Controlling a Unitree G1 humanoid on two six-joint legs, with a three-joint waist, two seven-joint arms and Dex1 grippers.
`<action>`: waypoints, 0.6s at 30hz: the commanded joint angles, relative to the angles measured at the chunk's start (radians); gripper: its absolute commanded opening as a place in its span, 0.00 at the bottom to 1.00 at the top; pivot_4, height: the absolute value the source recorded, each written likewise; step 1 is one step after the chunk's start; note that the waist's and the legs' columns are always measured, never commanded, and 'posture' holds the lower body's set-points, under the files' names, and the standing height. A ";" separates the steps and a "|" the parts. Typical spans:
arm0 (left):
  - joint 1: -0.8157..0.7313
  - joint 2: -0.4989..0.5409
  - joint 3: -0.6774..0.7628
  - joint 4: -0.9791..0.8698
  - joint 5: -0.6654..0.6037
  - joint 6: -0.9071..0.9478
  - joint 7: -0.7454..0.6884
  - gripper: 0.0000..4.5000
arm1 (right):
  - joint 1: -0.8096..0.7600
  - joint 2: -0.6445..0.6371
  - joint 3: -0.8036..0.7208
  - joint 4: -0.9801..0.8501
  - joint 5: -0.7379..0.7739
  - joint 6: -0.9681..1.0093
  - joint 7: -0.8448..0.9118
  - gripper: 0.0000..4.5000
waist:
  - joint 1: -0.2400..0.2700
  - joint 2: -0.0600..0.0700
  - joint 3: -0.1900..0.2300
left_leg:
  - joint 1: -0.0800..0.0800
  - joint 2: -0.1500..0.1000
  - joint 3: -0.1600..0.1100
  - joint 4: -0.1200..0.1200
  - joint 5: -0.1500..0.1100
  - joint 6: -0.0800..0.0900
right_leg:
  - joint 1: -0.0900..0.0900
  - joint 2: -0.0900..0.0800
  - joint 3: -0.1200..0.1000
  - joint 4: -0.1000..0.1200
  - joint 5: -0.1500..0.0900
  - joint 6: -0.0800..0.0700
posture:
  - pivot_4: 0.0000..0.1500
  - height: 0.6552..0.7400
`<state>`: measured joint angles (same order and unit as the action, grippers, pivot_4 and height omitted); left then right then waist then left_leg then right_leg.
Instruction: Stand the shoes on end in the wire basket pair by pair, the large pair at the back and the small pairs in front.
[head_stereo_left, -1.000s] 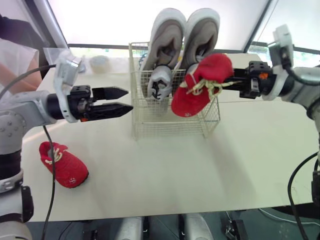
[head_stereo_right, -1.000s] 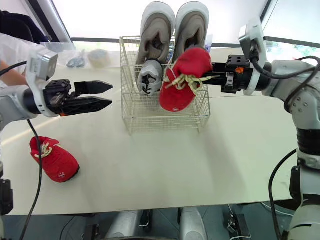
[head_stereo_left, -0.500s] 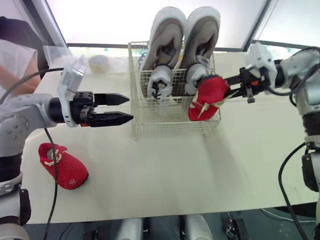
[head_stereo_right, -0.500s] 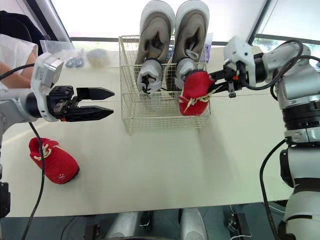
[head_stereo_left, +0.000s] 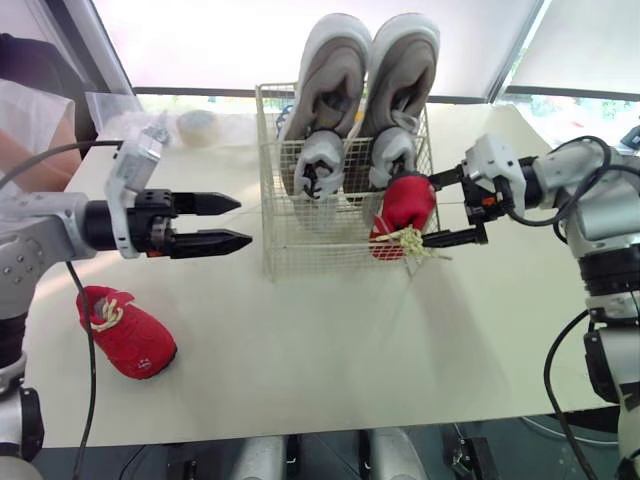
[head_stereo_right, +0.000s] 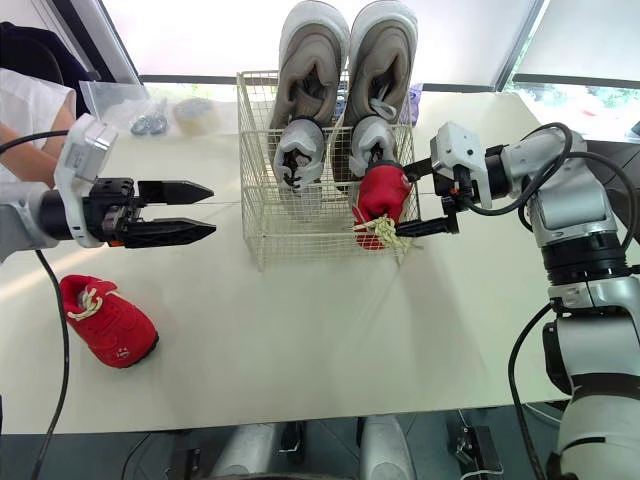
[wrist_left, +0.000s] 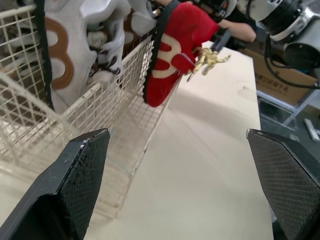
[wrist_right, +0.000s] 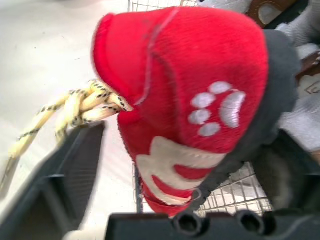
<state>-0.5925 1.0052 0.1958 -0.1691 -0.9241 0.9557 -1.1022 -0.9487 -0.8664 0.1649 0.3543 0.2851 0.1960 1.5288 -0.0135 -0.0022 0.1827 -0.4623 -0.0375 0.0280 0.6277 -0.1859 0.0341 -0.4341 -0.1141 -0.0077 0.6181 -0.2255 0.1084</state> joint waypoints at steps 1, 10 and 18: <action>0.025 0.050 0.073 -0.012 0.012 -0.014 -0.010 1.00 | -0.002 -0.075 -0.086 -0.061 -0.009 -0.024 -0.021 0.99 | 0.001 0.000 0.000 | 0.000 0.000 0.000 0.000 0.000 0.000 | 0.000 0.000 0.000 0.000 0.000 0.000 | 1.00 0.94; 0.289 0.175 0.299 -0.018 0.069 0.036 0.023 1.00 | 0.087 -0.260 -0.248 -0.201 0.027 -0.031 -0.059 0.99 | -0.004 0.001 0.001 | 0.000 0.000 0.002 -0.002 0.000 0.000 | -0.003 -0.005 0.001 0.000 0.000 0.000 | 1.00 0.94; 0.613 0.160 0.536 0.013 0.236 0.113 0.160 1.00 | -0.036 -0.088 -0.219 -0.424 0.213 0.101 -0.087 0.99 | -0.029 0.001 0.000 | 0.005 0.002 0.005 -0.012 0.000 -0.002 | -0.007 -0.010 -0.005 0.001 0.000 -0.001 | 1.00 0.94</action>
<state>0.0119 1.1707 0.6421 -0.1407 -0.7110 1.0350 -0.9869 -0.9640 -0.9626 -0.0496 -0.0421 0.4634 0.2844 1.4505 -0.0427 -0.0010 0.1825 -0.4574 -0.0350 0.0329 0.6153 -0.1855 0.0321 -0.4413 -0.1245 -0.0122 0.6196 -0.2252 0.1073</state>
